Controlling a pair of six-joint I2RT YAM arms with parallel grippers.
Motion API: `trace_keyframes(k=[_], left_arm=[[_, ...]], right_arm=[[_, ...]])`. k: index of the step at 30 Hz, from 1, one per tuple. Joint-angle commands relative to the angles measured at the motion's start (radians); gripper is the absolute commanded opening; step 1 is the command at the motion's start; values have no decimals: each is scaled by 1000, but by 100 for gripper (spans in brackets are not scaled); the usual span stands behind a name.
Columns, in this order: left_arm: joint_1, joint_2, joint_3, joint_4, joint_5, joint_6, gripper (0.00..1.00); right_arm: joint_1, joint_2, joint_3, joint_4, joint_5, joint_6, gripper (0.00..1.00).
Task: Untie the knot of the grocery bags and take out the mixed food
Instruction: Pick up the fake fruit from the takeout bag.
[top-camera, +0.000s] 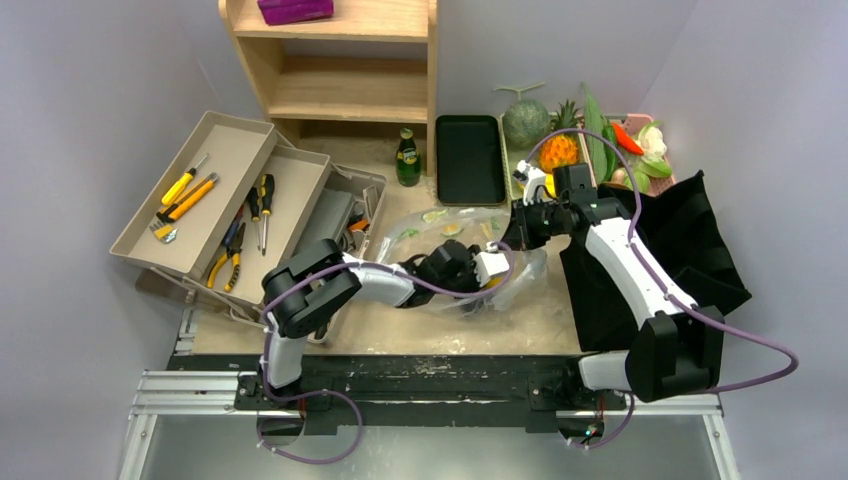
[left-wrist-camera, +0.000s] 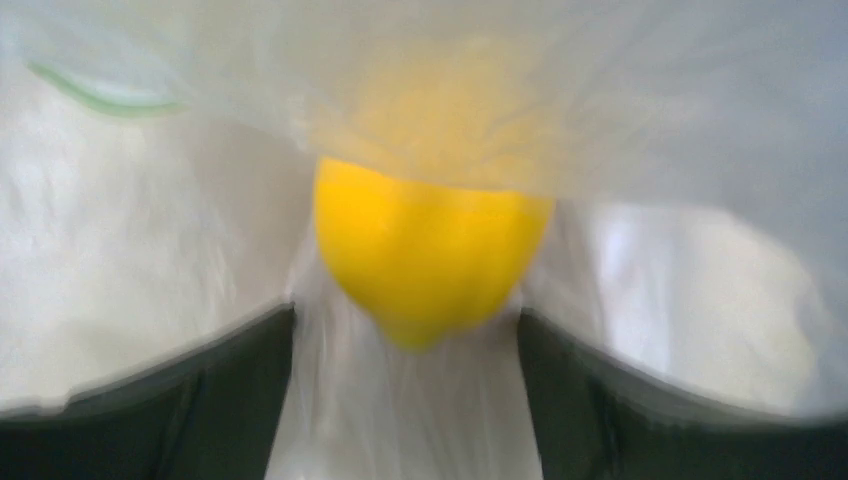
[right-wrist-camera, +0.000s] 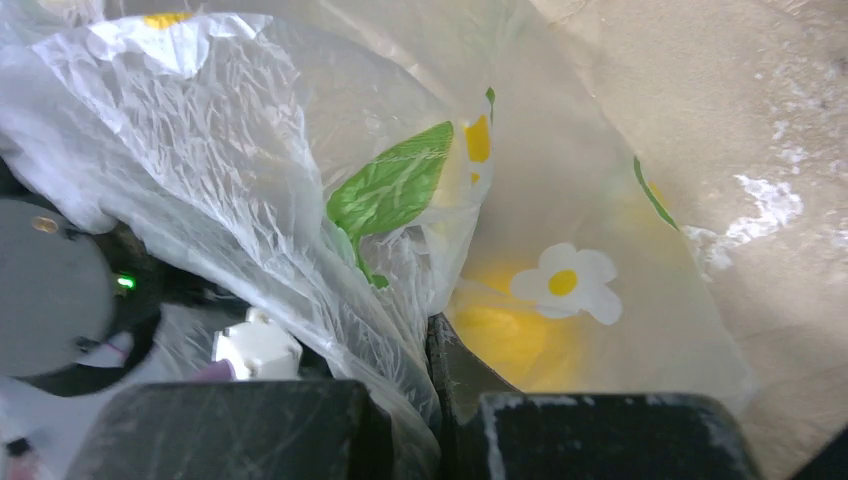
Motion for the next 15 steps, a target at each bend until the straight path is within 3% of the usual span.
trace_keyframes(k=[1, 4, 10, 12, 15], left_arm=[[-4, -25, -88, 57, 53, 23, 76], [-5, 12, -43, 39, 46, 33, 73], [-5, 19, -17, 45, 34, 32, 59], [-4, -1, -43, 69, 46, 39, 65], [-7, -15, -68, 119, 77, 55, 82]], right_arm=[[15, -30, 61, -116, 138, -169, 0], [15, -38, 50, -111, 236, -208, 0], [14, -9, 40, -126, 260, -226, 0], [14, 3, 33, -128, 277, -224, 0], [15, 29, 23, -141, 297, -210, 0]])
